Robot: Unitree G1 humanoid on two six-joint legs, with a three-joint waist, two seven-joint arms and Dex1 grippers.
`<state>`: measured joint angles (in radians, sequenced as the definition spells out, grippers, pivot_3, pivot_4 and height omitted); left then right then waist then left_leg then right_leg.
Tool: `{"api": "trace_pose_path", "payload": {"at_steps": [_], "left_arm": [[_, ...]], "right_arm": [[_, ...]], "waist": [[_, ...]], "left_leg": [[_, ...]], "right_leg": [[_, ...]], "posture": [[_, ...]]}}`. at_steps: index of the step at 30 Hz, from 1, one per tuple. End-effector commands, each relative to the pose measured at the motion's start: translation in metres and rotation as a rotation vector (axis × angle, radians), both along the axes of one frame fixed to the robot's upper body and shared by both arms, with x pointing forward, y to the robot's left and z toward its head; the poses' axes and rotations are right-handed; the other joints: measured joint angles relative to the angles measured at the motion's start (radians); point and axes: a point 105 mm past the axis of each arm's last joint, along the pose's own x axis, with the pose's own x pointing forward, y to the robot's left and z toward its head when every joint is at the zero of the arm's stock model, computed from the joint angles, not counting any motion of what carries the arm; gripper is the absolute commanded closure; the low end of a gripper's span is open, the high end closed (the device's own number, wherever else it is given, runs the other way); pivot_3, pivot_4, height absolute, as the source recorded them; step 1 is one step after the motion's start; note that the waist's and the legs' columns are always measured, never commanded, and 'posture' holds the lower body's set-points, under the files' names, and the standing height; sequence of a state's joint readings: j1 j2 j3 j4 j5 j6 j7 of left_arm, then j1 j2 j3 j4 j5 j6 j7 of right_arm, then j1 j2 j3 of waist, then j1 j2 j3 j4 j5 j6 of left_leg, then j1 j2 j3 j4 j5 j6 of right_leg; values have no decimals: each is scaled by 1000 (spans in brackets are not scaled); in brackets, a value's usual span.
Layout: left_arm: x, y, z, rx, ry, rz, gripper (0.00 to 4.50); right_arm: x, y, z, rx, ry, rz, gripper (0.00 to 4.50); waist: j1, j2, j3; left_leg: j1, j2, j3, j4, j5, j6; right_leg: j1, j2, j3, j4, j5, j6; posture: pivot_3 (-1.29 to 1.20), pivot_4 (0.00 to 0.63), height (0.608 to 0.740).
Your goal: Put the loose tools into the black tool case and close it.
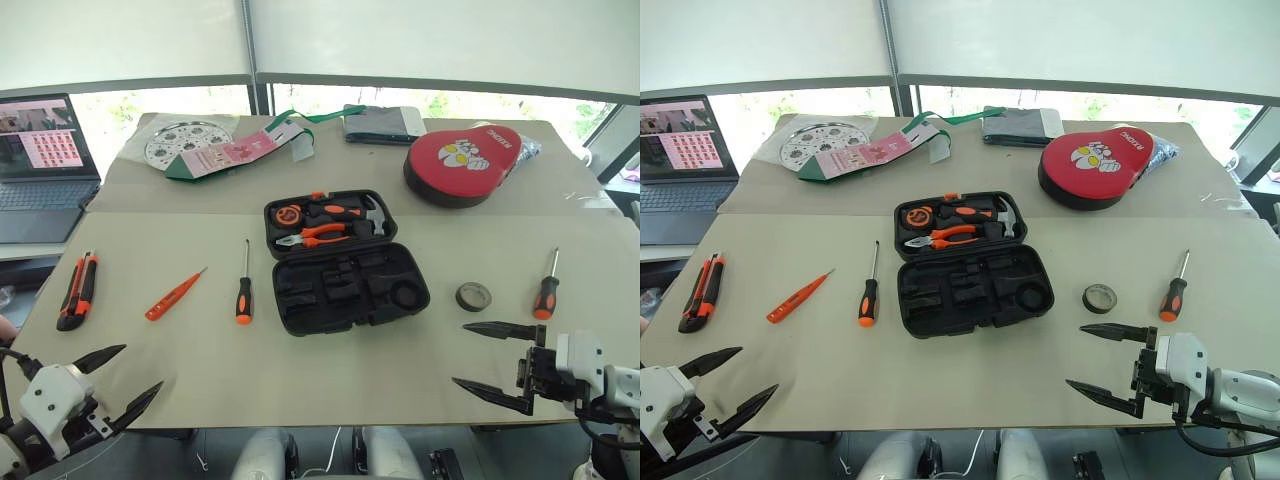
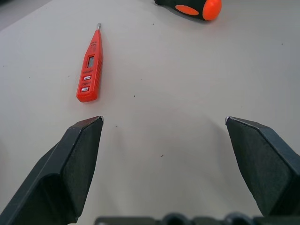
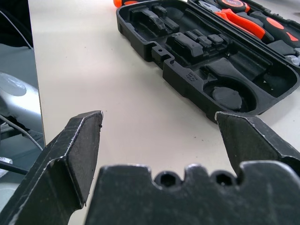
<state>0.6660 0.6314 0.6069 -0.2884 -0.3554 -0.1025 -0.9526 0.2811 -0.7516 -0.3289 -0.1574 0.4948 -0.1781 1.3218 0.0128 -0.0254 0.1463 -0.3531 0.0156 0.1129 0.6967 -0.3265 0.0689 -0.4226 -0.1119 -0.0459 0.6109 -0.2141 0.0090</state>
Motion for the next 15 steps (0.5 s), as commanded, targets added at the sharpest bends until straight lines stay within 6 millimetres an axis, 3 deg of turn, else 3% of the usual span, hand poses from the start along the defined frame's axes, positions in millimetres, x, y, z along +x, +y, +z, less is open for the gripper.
{"api": "trace_pose_path", "payload": {"at_steps": [1, 3, 7, 10, 15], "left_arm": [[7, 7, 14, -63, -48, 67, 0], [8, 28, 27, -145, -83, 204, 0], [-19, 75, 33, -188, -102, 495, 0], [-56, 82, 15, -313, 10, 636, 0], [-70, 87, 14, -408, 36, 729, 0]], "right_arm": [[2, 7, 10, 53, -48, 28, 33], [5, 21, 20, 164, -84, 50, 33], [14, 43, 48, 372, -140, 74, 33], [16, 57, 62, 457, -211, 86, 33], [17, 68, 67, 497, -276, 82, 33]], "waist": [[0, 0, 0], [0, 0, 0], [-12, -1, 0], [-25, -1, 0], [4, -3, 0]], "left_leg": [[0, 0, 0, 0, 0, 0], [0, 0, 0, 0, 0, 0], [0, 3, -1, 0, 1, -2], [0, 3, -1, -1, 2, -6], [0, 1, -2, 1, -1, -7]], "right_leg": [[0, 0, 0, 0, 0, 0], [0, 0, 0, 0, 0, 0], [-1, 0, 0, 1, 3, 4], [-1, 0, 0, 0, 4, 4], [-3, 0, -5, 0, 2, 5]], "posture": [[0, 150, 740], [0, 150, 740], [0, 150, 740], [0, 150, 740], [0, 150, 740]]}}
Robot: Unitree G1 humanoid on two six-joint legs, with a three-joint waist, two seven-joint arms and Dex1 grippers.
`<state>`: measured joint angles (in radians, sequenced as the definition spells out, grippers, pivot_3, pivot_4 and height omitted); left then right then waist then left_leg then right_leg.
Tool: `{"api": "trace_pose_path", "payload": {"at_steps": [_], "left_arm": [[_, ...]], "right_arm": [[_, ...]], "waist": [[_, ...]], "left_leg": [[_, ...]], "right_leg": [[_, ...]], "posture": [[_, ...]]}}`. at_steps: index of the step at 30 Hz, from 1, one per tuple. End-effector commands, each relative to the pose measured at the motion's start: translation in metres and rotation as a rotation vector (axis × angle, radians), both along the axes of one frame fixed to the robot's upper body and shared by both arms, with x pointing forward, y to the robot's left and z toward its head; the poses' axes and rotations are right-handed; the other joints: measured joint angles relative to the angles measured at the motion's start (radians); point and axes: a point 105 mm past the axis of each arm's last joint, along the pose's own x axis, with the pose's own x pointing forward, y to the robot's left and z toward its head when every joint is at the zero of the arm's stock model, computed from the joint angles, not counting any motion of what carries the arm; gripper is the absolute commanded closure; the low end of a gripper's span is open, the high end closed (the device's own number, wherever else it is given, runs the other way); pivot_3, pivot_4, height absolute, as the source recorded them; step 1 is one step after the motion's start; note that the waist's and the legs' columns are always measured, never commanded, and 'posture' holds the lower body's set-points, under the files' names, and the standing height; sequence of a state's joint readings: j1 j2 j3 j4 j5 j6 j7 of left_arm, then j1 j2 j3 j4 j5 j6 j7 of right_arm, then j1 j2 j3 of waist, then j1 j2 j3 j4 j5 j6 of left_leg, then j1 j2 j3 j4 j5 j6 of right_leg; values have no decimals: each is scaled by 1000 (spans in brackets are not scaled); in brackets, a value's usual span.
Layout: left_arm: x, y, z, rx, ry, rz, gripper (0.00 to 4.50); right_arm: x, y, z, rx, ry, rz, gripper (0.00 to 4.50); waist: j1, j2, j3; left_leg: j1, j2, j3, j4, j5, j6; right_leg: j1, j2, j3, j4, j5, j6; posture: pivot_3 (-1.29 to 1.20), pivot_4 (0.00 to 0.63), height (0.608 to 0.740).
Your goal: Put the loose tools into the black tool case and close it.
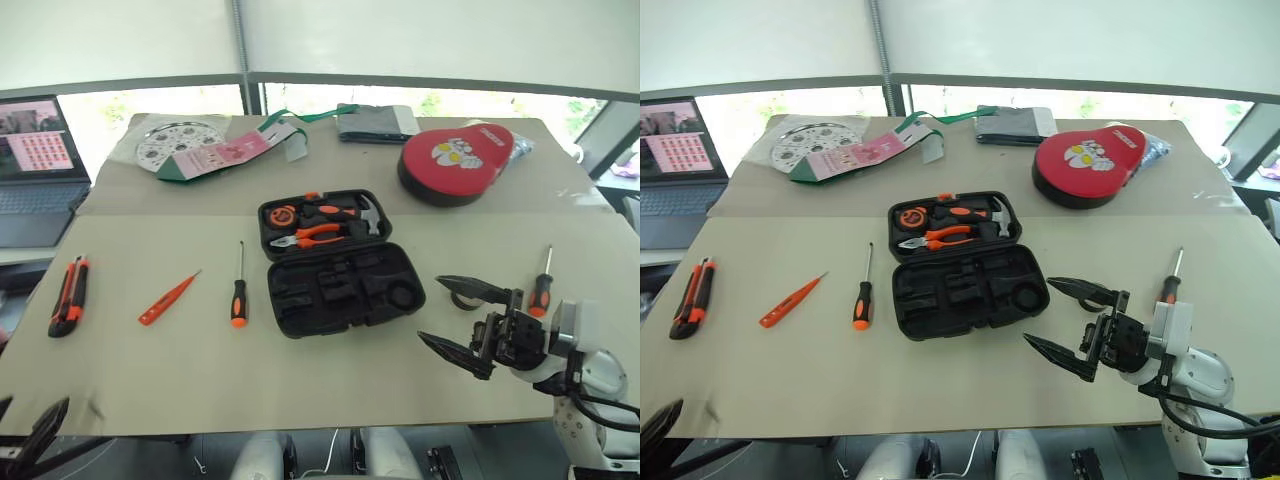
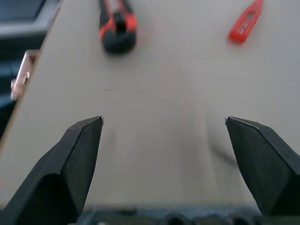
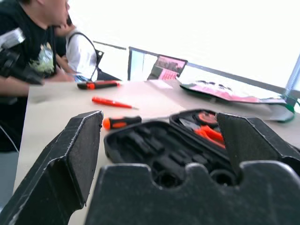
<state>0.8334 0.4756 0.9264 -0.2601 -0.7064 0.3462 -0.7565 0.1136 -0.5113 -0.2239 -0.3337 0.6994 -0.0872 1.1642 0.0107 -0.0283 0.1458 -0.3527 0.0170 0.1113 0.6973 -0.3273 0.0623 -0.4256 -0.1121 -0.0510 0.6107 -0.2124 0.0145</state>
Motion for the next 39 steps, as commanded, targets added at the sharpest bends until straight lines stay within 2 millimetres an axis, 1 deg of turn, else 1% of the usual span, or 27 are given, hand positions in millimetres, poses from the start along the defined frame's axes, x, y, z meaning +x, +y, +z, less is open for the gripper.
{"api": "trace_pose_path", "payload": {"at_steps": [1, 2, 3, 5, 6, 7, 9, 10, 12, 13, 14, 16, 19, 21, 23, 24, 27, 29, 30, 31, 33, 34, 35, 36, 38, 39], "left_arm": [[5, 4, 20, -15, -63, 36, 0], [8, 2, 23, -22, -73, 28, 0], [15, -5, 26, -37, -77, 1, 0], [42, -36, 37, -83, -65, -145, 0], [60, -56, 47, -122, -69, -219, 0], [74, -75, 52, -161, -56, -277, 0], [90, -102, 52, -169, 36, -357, 0], [96, -112, 50, -172, 75, -374, 0], [117, -131, 47, -188, 109, -354, 0], [128, -138, 46, -197, 106, -322, 0], [138, -144, 44, -185, 119, -293, 0], [153, -158, 41, -192, 130, -274, 0], [173, -172, 34, -205, 133, -205, 0], [180, -170, 31, -180, 138, -149, 0], [187, -172, 19, -168, 167, -112, 0], [190, -176, 16, -185, 177, -113, 0], [198, -197, 3, -232, 206, -152, 0], [200, -208, -6, -213, 232, -183, 518], [201, -213, -9, -222, 241, -192, 656], [201, -215, -13, -224, 253, -196, 1078], [201, -215, -19, -220, 273, -191, 1681], [200, -212, -22, -209, 284, -182, 1909], [198, -208, -24, -195, 291, -172, 2368], [197, -205, -25, -186, 294, -163, 2556], [196, -193, -21, -165, 277, -134, 3345], [195, -186, -18, -153, 260, -120, 3622]], "right_arm": [[-2, 8, 11, 26, -79, -2, 33], [-2, 9, 11, 26, -76, 1, 33], [-2, 10, 10, 18, -81, 9, 33], [-1, 12, 13, -4, -94, 19, 33], [1, 11, 15, -15, -97, 18, 33], [1, 10, 16, -34, -102, 22, 33], [1, 6, 14, -69, -98, 29, 33], [1, 4, 13, -86, -99, 31, 33], [3, -3, 11, -113, -94, 19, 33], [4, -6, 10, -123, -94, 13, 33], [5, -9, 10, -130, -94, 8, 33], [5, -12, 10, -136, -97, 3, 33], [5, -12, 13, -134, -100, -1, 33], [5, -12, 14, -130, -99, -4, 33], [5, -11, 16, -123, -100, -17, 33], [5, -11, 17, -123, -101, -20, 33], [5, -11, 16, -120, -98, -30, 33], [4, -10, 15, -120, -94, -34, 0], [5, -10, 15, -116, -94, -39, 0], [5, -10, 15, -114, -93, -41, 0], [4, -10, 14, -111, -90, -42, 0], [4, -9, 12, -112, -87, -39, 0], [3, -9, 12, -111, -84, -39, 0], [3, -9, 11, -109, -82, -40, 0], [2, -11, 10, -108, -79, -45, 0], [1, -12, 9, -108, -77, -49, 0]], "waist": [[10, 0, 0], [12, 0, 0], [14, 0, 0], [15, 0, 0], [19, 0, 0], [22, 1, 1], [25, 1, 0], [23, 0, -1], [15, 1, -1], [10, 4, -1], [2, 5, -1], [-2, 5, -1], [-7, 6, -1], [-7, 5, -1], [-6, 6, -1], [-5, 6, -1], [3, 6, -1], [9, 7, -2], [13, 8, -3], [15, 8, -3], [14, 10, -3], [13, 11, -4], [13, 11, -5], [11, 11, -5], [1, 11, -5], [-3, 11, -5]], "left_leg": [[0, 0, -1, 1, -2, -1], [0, 0, -1, 1, -3, -2], [0, 0, -1, 1, -5, -1], [0, 0, -1, 2, -7, -1], [0, 0, -1, 3, -7, -1], [0, 0, -3, 5, -6, -2], [0, -1, -4, 6, -3, -8], [0, -1, -4, 6, -1, -10], [1, -2, -4, 6, -1, -11], [1, -2, -4, 5, 0, -11], [1, -3, -4, 5, 3, -4], [1, -2, -3, 4, 4, -5], [3, -2, -2, 0, 6, -8], [4, -2, -2, -2, 7, -9], [4, -2, -1, -2, 7, -10], [4, -2, -1, -2, 8, -10], [5, -2, 0, -1, 8, -10], [5, -3, 0, -1, 8, -10], [6, -3, 0, -1, 8, -10], [6, -4, 0, -1, 8, -10], [7, -4, 0, -1, 8, -10], [8, -4, 0, -1, 8, -10], [8, -4, 1, -1, 8, -10], [9, -3, 1, -1, 8, -10], [10, -2, 1, -1, 9, -10], [11, -2, 2, -2, 9, -10]], "right_leg": [[0, 0, -1, 0, -3, -5], [0, 0, -1, 0, -3, -6], [0, -1, -1, 1, -3, -6], [1, -1, -1, 1, -3, -6], [2, -1, -1, 1, -3, -6], [2, -1, -2, 2, -3, -6], [3, -1, -2, 3, -1, -8], [4, -1, -1, 4, -1, -8], [6, 0, 1, 5, 1, -5], [6, 0, 2, 4, 3, -2], [6, 0, 3, 6, 4, -1], [5, 0, 6, 6, 4, -2], [4, 4, 5, 6, 4, -2], [4, 7, 5, 6, 3, -3], [4, 9, 5, 6, 3, -3], [4, 9, 6, 7, 3, -4], [5, 10, 6, 7, 3, -4], [6, 10, 6, 7, 3, -4], [7, 10, 6, 7, 3, -4], [7, 10, 6, 7, 3, -4], [7, 10, 7, 8, 3, -4], [8, 10, 7, 8, 3, -4], [8, 10, 8, 8, 3, -4], [8, 10, 8, 9, 3, -4], [8, 11, 9, 9, 2, -4], [8, 11, 10, 11, 2, -5]], "posture": [[0, 150, 740], [0, 150, 740], [0, 150, 740], [0, 150, 740], [0, 150, 740], [0, 150, 740], [0, 150, 740], [0, 150, 740], [0, 150, 740], [0, 150, 740], [0, 150, 740], [0, 150, 740], [0, 150, 740], [0, 150, 740], [0, 150, 740], [0, 150, 740], [0, 150, 740], [0, 150, 740], [0, 150, 740], [0, 150, 740], [0, 150, 740], [0, 150, 740], [0, 150, 740], [0, 150, 740], [0, 150, 740], [0, 150, 740]]}}
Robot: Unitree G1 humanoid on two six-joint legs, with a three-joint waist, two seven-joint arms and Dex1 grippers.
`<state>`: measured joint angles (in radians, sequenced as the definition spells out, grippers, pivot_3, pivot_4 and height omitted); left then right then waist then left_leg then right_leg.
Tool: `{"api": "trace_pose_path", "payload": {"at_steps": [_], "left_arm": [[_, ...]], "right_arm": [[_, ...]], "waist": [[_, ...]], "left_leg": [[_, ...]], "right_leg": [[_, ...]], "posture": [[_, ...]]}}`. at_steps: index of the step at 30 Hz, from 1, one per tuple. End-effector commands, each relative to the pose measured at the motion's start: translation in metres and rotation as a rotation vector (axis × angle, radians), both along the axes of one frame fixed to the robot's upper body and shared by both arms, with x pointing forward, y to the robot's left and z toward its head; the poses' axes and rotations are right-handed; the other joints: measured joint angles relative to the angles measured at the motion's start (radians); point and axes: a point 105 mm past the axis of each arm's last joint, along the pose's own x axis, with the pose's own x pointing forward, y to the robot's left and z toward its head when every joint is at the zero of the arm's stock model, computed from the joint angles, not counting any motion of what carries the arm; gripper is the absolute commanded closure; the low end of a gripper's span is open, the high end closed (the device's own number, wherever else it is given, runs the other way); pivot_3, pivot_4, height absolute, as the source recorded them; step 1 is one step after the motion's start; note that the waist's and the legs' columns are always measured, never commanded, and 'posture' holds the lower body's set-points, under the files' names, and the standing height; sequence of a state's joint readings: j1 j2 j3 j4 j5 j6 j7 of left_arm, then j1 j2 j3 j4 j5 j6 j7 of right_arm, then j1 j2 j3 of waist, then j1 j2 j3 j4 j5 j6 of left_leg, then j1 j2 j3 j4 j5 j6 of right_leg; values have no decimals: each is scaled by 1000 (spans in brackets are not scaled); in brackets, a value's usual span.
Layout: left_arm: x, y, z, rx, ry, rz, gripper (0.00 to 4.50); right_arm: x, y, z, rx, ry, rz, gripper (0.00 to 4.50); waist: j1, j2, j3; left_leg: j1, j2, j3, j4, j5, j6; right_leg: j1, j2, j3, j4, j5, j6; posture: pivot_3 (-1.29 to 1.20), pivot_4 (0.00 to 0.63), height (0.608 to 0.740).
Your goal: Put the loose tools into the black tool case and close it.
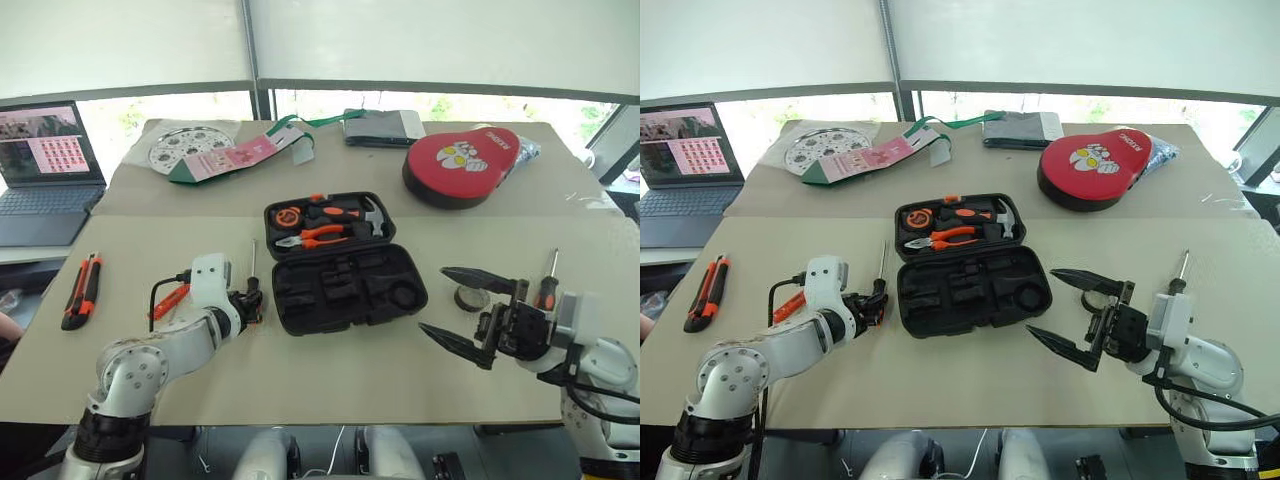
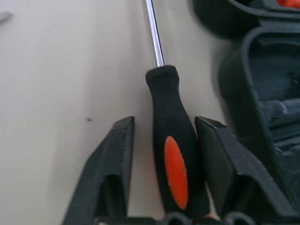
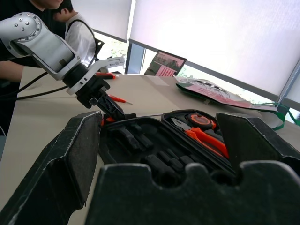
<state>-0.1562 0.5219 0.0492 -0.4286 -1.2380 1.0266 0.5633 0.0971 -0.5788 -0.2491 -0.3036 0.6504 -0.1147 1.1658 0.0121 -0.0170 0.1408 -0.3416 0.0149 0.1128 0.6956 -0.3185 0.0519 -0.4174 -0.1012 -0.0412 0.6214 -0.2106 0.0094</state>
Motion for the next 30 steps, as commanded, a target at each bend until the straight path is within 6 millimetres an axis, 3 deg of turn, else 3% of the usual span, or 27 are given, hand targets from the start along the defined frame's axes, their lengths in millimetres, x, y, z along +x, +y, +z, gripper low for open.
{"api": "trace_pose_path", "payload": {"at_steps": [1, 4, 7, 9, 11, 12, 15, 19, 25, 30], "left_arm": [[-7, 36, -5, 113, 18, 72, 3659], [-4, 61, 24, 225, -106, 63, 3659], [5, 64, 50, 259, -232, -6, 3659], [18, 43, 82, 279, -408, -215, 3659], [20, -1, 113, 297, -625, -567, 3659], [17, -18, 115, 318, -658, -721, 3659], [21, -42, 97, 430, -621, -1019, 3659], [42, -63, 76, 528, -551, -1186, 3659], [74, -82, 56, 618, -435, -1205, 3659], [75, -88, 49, 620, -380, -1224, 3659]], "right_arm": [[-6, -2, 8, 1, -48, -9, 0], [-10, -8, 8, -7, -48, -39, 0], [-12, -12, 9, -10, -45, -64, 0], [-12, -21, 11, -4, -39, -114, 0], [-10, -29, 13, 14, -24, -164, 0], [-10, -31, 15, 25, -12, -181, 0], [-9, -34, 12, 34, 51, -189, 0], [-4, -36, 12, 44, 99, -208, 0], [-1, -34, 16, 72, 103, -241, 0], [-6, -29, 12, 85, 113, -241, 0]], "waist": [[-7, 0, 0], [-21, -1, 1], [-19, -2, 2], [2, -4, 3], [24, -4, 3], [29, -4, 3], [28, -3, 3], [11, -4, 3], [1, -7, 5], [1, -7, 5]], "left_leg": [[2, 0, 1, -1, 0, 0], [4, 2, 1, -2, 1, -4], [4, 4, 1, -3, 2, -8], [4, 5, 0, -3, 3, -8], [1, 3, 0, -2, 3, -8], [-1, 2, 1, -1, 2, -9], [-6, 0, 2, 0, 2, -6], [-7, 0, 2, 0, 3, -2], [-12, 0, 0, 1, 3, -1], [-15, 1, -1, 3, -1, 5]], "right_leg": [[0, 0, 1, 1, -1, -1], [-1, 2, 2, 4, -3, -4], [-4, 6, 2, 8, -5, -7], [-4, 7, 1, 8, -5, -8], [-4, 6, -1, 8, -5, -8], [-5, 5, -1, 6, -5, -8], [-6, 4, 0, 2, -5, -7], [-6, 7, 1, 0, -3, -4], [-8, 10, 0, -4, -3, -3], [-7, 7, 0, -7, -3, 4]], "posture": [[0, 150, 740], [0, 150, 740], [0, 150, 740], [0, 150, 740], [0, 150, 740], [0, 150, 740], [0, 150, 740], [0, 150, 740], [0, 150, 740], [0, 150, 740]]}}
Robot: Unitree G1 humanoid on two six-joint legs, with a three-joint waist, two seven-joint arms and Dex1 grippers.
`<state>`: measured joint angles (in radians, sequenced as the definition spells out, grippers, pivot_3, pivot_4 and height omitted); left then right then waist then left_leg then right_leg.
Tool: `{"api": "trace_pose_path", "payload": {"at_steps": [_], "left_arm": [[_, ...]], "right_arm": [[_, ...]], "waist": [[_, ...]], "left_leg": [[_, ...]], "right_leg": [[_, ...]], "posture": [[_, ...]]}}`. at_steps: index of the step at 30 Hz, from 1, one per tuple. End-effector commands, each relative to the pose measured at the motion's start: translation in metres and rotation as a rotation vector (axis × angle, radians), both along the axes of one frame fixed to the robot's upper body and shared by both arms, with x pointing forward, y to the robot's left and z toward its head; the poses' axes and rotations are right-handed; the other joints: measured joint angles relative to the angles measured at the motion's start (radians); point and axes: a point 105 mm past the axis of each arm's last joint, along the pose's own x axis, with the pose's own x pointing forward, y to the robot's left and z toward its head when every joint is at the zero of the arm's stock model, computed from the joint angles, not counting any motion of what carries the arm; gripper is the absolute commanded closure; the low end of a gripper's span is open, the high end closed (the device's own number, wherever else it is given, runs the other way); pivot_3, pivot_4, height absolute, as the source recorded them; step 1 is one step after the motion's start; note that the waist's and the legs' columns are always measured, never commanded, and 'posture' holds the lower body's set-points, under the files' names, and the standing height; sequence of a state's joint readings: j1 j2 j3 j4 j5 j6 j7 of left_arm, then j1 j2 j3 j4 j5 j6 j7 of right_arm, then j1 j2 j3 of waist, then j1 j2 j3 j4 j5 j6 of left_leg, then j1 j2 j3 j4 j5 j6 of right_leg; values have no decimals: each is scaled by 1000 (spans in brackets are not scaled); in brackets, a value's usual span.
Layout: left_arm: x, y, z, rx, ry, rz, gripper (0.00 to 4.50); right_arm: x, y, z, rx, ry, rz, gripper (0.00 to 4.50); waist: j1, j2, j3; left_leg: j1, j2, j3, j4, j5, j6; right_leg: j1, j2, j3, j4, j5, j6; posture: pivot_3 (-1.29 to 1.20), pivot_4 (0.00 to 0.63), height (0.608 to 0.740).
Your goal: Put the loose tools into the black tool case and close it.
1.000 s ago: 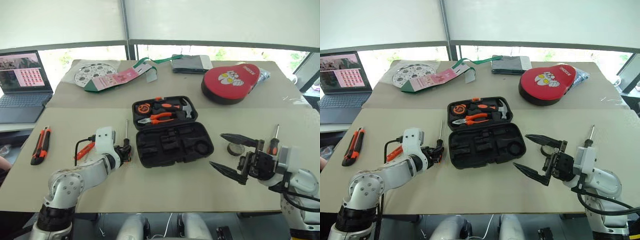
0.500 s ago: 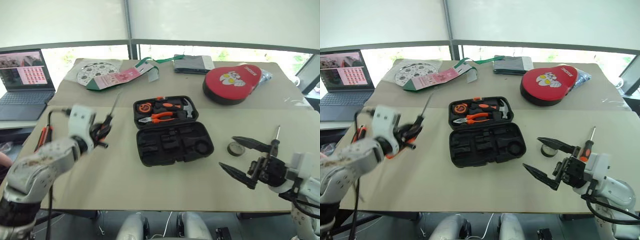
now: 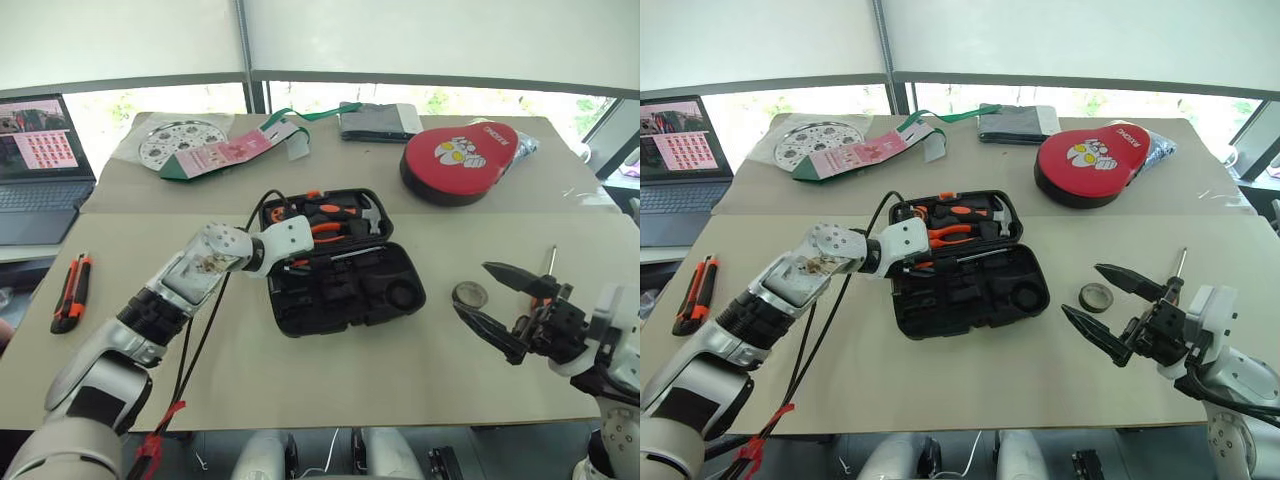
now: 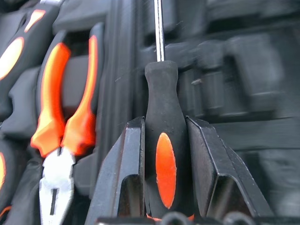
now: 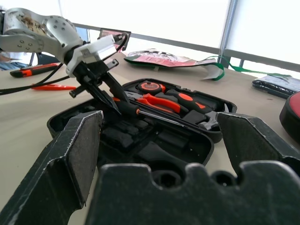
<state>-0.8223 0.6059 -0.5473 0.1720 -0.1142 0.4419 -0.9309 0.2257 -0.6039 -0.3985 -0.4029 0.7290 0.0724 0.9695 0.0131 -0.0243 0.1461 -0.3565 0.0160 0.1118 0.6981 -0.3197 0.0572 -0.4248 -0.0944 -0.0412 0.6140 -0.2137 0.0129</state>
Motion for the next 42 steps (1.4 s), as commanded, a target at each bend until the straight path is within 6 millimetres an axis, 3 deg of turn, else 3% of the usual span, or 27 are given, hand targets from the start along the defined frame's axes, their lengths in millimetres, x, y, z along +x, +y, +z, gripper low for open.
{"api": "trace_pose_path", "payload": {"at_steps": [1, 8, 16, 18, 20, 22, 25, 27, 31, 36, 42], "left_arm": [[3, 1, 6, 35, -24, -2, 3659], [-1, 11, -1, 129, -11, -8, 3659], [3, 8, -2, 91, 15, 62, 3659], [0, 7, 0, 90, 15, 56, 2648], [-1, 4, 5, 64, -1, 49, 1989], [-7, -9, 30, -26, -84, -17, 1354], [-16, -20, 57, -170, -125, -54, 1354], [-20, -19, 59, -214, -112, -54, 1354], [-7, -6, 39, -356, -40, 59, 2510], [6, -6, 11, -470, 23, 129, 4414], [5, -13, -13, -424, 68, 126, 4487]], "right_arm": [[-6, 5, 7, 3, -31, 8, 0], [-10, 7, 5, 14, -20, 10, 0], [-13, 11, 3, 25, -6, 30, 0], [-14, 12, 3, 28, 0, 38, 0], [-15, 14, 2, 31, 6, 45, 0], [-16, 17, 0, 39, 26, 59, 0], [-18, 18, -3, 44, 56, 69, 0], [-19, 18, -5, 43, 63, 65, 0], [-15, 14, -5, 58, 51, 29, 0], [-13, 15, -5, 57, 45, 24, 0], [-12, 16, -4, 58, 41, 19, 0]], "waist": [[0, 0, 0], [-1, 0, 0], [0, 0, 0], [0, 0, 0], [1, 0, 0], [1, 0, 0], [3, 0, 0], [4, 1, 0], [-1, 3, -1], [1, 2, -1], [4, 2, -1]], "left_leg": [[-1, 0, 0, 1, -1, 1], [-4, -1, 1, 9, -4, 6], [-5, -1, 0, 12, -4, 7], [-5, -1, 0, 13, -4, 7], [-5, -1, 0, 14, -4, 7], [-5, -1, 0, 15, -5, 8], [-7, -1, 0, 16, -5, 9], [-9, -1, -1, 17, -5, 9], [-7, -1, -1, 17, -5, 9], [-7, -1, -1, 17, -5, 9], [-8, -2, -1, 18, -6, 10]], "right_leg": [[0, 0, 0, -1, 1, 1], [0, -3, 1, -2, 4, 7], [1, -3, 0, 0, 4, 7], [1, -3, 0, 0, 4, 7], [1, -3, 1, 1, 4, 7], [1, -4, 1, 1, 5, 7], [-1, -4, 0, 1, 5, 7], [-1, -5, 0, 1, 5, 8], [1, -5, 0, 0, 6, 8], [1, -4, 0, 1, 6, 9], [1, -5, 0, -1, 7, 10]], "posture": [[0, 150, 740], [0, 150, 740], [0, 150, 740], [0, 150, 740], [0, 150, 740], [0, 150, 740], [0, 150, 740], [0, 150, 740], [0, 150, 740], [0, 150, 740], [0, 150, 740]]}}
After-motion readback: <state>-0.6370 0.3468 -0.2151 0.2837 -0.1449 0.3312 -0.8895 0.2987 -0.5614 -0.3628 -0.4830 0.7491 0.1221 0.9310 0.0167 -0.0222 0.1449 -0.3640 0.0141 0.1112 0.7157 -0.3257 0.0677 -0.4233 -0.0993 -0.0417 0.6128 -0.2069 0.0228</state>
